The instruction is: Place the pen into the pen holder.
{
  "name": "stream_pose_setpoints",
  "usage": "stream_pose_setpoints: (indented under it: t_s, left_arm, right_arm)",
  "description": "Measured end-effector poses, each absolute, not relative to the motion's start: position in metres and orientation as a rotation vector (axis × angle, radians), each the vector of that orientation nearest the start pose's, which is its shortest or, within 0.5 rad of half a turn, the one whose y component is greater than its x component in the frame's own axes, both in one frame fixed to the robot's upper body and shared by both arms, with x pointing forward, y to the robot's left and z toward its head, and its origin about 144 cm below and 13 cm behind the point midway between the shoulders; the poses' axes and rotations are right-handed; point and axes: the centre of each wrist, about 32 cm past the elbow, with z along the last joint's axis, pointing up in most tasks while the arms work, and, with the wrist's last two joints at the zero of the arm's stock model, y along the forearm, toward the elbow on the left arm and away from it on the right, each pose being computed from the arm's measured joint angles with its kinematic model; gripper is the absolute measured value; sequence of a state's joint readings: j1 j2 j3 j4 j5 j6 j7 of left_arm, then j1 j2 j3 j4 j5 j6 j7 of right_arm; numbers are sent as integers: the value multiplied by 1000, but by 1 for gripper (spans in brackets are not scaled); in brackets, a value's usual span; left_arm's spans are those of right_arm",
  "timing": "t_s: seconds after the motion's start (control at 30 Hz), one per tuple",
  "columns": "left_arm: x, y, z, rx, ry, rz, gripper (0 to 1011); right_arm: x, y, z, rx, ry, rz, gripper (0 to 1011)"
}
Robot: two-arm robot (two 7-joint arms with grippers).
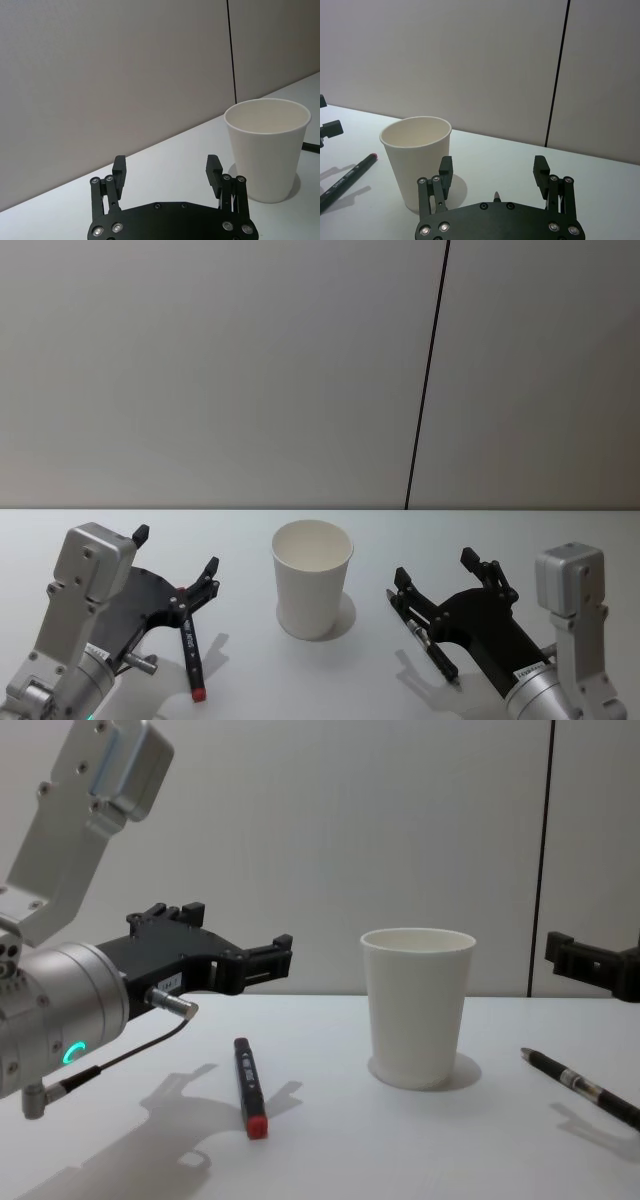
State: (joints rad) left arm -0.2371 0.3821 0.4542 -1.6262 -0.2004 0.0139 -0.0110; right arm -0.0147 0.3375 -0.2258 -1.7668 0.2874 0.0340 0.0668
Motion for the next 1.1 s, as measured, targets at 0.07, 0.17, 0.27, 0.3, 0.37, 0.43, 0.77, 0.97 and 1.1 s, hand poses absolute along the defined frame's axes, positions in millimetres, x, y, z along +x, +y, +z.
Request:
stream_pose_setpoints:
  t_s: [0.07,0.17,0.27,0.3,0.37,0.43,0.77,0.97,1.1]
  left_arm:
    - [492,198,1204,61,-268,1124,1003]
    - [492,198,1204,61,-268,1124,1003]
    - [492,198,1204,61,-268,1124,1003]
    - [492,198,1204,61,-268,1124,1003]
    - [492,198,1204,61,-267,1124,1003]
    - [492,198,1204,61,-268,1124,1003]
    - [492,198,1204,61,-268,1124,1003]
    - [492,198,1204,61,-268,1124,1003]
    - [492,198,1204,61,-268,1124,1003]
  right_arm:
    - [443,-237,1189,26,-75,-1229,1001]
    - [443,-237,1189,26,-75,-1229,1001]
    - [443,-237,1189,26,-75,-1229,1001]
    - [443,-237,1189,26,-75,-1230,1001]
    - [443,-237,1189,26,-75,-1230,1001]
    - [443,-237,1189,26,-75,-1229,1001]
    - [443,-237,1189,26,-75,-1229,1001]
    - [443,-237,1189,26,-75,-1229,1001]
    - [443,-237,1189,26,-75,-1229,1001]
